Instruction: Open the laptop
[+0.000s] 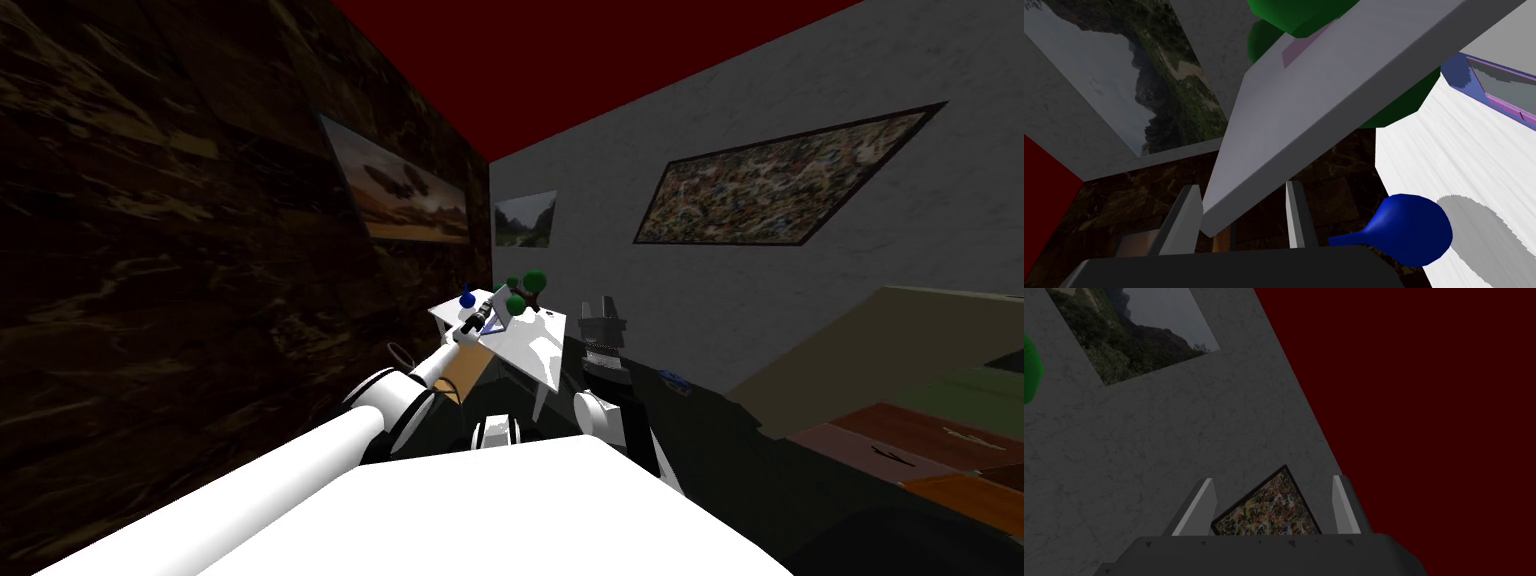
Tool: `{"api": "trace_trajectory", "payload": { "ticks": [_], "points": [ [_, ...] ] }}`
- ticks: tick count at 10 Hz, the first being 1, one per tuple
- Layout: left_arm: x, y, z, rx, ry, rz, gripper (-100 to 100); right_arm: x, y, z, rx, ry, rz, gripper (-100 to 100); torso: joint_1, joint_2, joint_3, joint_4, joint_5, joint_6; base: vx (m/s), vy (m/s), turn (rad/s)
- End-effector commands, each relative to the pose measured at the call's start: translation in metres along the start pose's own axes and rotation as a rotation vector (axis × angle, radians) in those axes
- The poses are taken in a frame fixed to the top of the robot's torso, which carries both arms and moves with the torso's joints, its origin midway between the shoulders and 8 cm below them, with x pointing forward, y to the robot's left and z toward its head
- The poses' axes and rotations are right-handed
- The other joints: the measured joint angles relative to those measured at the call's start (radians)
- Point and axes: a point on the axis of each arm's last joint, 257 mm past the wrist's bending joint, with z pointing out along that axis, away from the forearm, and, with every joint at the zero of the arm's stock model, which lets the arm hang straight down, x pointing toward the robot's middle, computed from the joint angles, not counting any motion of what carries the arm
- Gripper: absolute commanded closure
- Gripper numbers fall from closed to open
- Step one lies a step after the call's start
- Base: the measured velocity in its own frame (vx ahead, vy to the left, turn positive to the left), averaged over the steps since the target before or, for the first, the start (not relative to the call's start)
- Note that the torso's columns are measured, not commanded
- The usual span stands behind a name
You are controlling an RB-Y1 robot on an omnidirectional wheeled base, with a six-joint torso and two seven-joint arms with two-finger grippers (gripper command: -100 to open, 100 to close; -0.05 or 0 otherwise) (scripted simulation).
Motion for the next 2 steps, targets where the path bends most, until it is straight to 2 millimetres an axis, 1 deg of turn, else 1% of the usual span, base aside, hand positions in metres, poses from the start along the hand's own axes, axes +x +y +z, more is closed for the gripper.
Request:
{"api": "trace_trajectory", "payload": {
  "ticks": [1,2],
  "points": [
    [0.0049,0.0162,-0.0085,-0.027,-0.009,-0.069,100,0.0,0.0,0.0,0.0,0.0,0.0,0,0.001,0.001,0.001,-0.001,0.001,-0.001,-0.003,0.005,-0.011],
    [0.0049,0.0162,-0.0085,-0.027,-0.009,-0.069,100,0.0,0.0,0.0,0.0,0.0,0.0,0,0.001,0.001,0.0,-0.001,0.002,-0.001,0.0,0.0,0.0]
  ]
}}
